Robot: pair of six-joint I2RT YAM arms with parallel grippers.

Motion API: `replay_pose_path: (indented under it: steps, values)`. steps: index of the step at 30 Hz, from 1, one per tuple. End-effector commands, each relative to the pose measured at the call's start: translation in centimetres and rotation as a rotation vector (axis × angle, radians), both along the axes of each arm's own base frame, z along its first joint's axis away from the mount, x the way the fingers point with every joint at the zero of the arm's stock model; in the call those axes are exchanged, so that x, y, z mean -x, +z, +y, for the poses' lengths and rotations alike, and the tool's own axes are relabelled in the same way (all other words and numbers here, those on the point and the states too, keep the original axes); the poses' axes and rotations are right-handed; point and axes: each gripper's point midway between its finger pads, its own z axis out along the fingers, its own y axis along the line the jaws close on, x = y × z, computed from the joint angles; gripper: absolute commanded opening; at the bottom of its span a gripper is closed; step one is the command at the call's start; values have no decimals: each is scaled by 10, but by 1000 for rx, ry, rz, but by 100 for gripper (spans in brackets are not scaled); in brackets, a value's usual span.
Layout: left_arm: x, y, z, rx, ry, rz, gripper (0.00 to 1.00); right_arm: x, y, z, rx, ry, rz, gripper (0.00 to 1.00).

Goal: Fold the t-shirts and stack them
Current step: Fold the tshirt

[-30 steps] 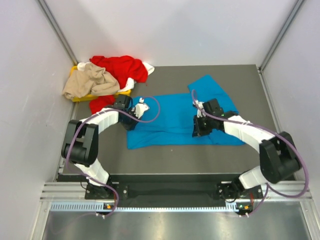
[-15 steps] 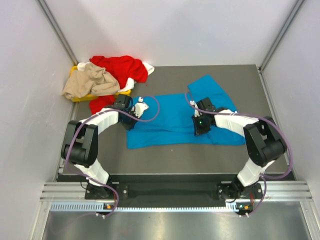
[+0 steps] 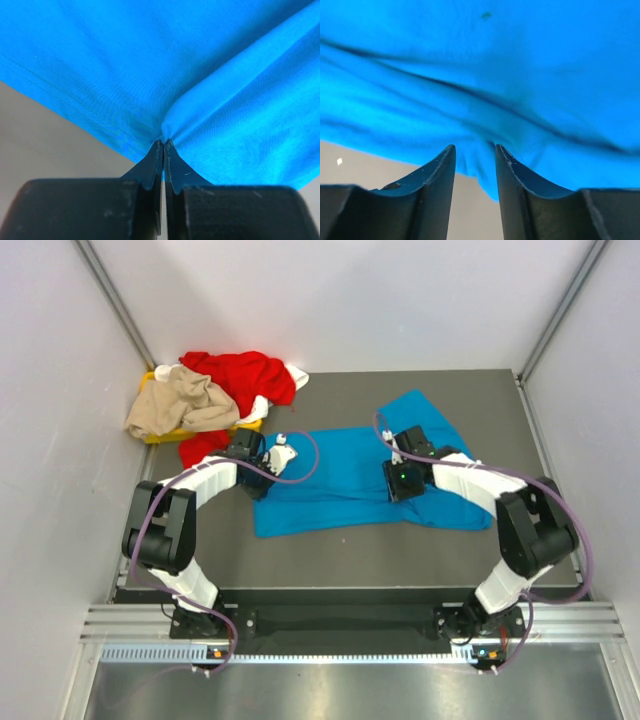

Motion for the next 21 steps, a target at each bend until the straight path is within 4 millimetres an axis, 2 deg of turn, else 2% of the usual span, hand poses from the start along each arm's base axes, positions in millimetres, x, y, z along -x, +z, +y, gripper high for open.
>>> replay_pose_path:
  steps: [1, 2, 4, 5, 7, 11, 13, 15, 16, 19, 21]
  values:
    - [-15, 15, 3, -10, 2, -72, 2, -3, 45, -18, -2, -53, -112, 39]
    - [-16, 15, 3, -13, 3, -75, 2, -10, 48, -34, 45, -119, -144, 39]
    - [-18, 16, 3, -16, 5, -81, 2, -13, 41, -52, 125, -159, -145, 38]
    - [-18, 16, 3, -17, 6, -81, 2, -12, 30, -56, 156, -161, -116, 38]
    - [-18, 19, 3, -14, 5, -84, 2, -10, 16, -57, 187, -138, -69, 38]
    - [-17, 21, 3, -14, 3, -85, 2, -7, 2, -65, 239, -145, -36, 38]
    - [-16, 20, 4, -17, 0, -79, 2, -2, -3, -61, 216, -128, -17, 37]
    - [-15, 19, 4, -18, 0, -76, 1, 0, -6, -58, 199, -124, -13, 31]
    - [-16, 18, 4, -19, 4, -76, 1, 0, -8, -59, 201, -128, -11, 21]
    - [-17, 18, 4, -18, 7, -76, 0, -2, -9, -59, 190, -132, -8, 1]
    - [-19, 18, 6, -23, 19, -83, 0, -8, -2, -59, 187, -139, -32, 0]
